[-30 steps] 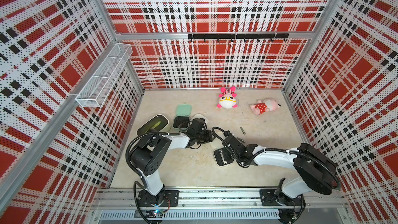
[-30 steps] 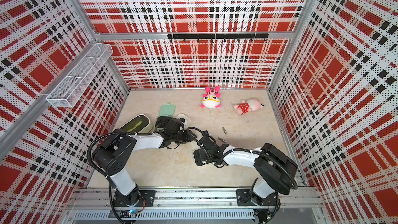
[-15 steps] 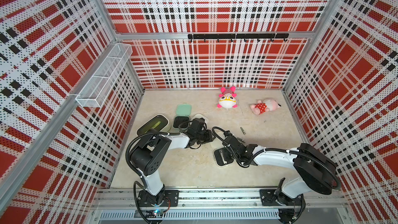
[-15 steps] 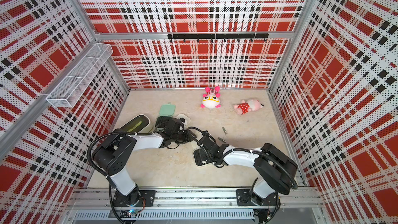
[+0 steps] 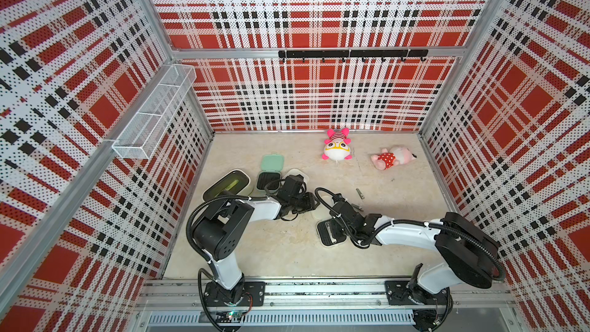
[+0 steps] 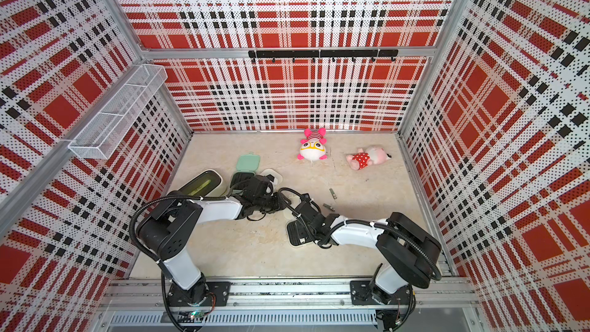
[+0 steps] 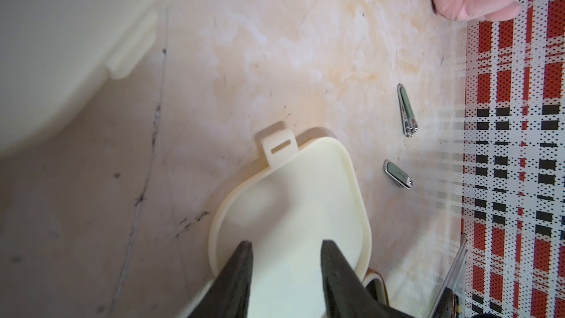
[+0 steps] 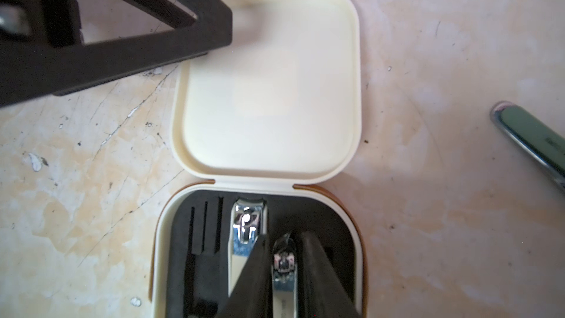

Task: Organize nail clipper sets
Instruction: Place the nail clipper in the storage box.

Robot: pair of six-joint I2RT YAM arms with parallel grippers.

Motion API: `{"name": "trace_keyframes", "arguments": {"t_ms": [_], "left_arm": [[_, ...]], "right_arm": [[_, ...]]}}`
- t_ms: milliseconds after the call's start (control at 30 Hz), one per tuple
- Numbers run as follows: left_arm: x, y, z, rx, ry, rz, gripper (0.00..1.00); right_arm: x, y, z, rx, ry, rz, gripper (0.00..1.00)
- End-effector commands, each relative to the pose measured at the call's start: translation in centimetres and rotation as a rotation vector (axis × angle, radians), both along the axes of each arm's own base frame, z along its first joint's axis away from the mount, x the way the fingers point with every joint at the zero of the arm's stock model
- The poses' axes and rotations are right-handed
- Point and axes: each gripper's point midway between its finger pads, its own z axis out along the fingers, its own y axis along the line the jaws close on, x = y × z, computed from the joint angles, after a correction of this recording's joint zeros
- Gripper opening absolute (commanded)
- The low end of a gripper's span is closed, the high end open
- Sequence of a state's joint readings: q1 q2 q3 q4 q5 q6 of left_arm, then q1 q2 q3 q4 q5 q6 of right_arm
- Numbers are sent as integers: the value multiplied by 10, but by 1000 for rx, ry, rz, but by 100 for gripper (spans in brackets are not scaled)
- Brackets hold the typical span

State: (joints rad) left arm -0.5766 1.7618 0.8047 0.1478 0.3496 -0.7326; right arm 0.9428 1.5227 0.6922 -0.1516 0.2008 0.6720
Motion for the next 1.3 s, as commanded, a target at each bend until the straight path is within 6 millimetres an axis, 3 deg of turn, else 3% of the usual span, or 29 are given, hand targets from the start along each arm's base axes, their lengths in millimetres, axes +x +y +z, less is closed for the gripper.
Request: {"name": "trace_keyframes", "arguments": {"t_ms": [0, 567, 800, 1267], "left_arm": [[-1, 3, -4, 30, 9, -1, 42], [-1, 3, -3, 29, 7, -2, 42], [-1, 3, -3, 30, 8, -2, 42], [-1, 3, -4, 31, 8, -3, 42]], "right_arm": [[-6, -9, -7, -42, 7, -5, 25], [6, -9, 27, -16, -66, -40, 39], [3, -3, 23, -5, -47, -21, 17], [-3, 2, 7, -1, -3, 0, 7]]}}
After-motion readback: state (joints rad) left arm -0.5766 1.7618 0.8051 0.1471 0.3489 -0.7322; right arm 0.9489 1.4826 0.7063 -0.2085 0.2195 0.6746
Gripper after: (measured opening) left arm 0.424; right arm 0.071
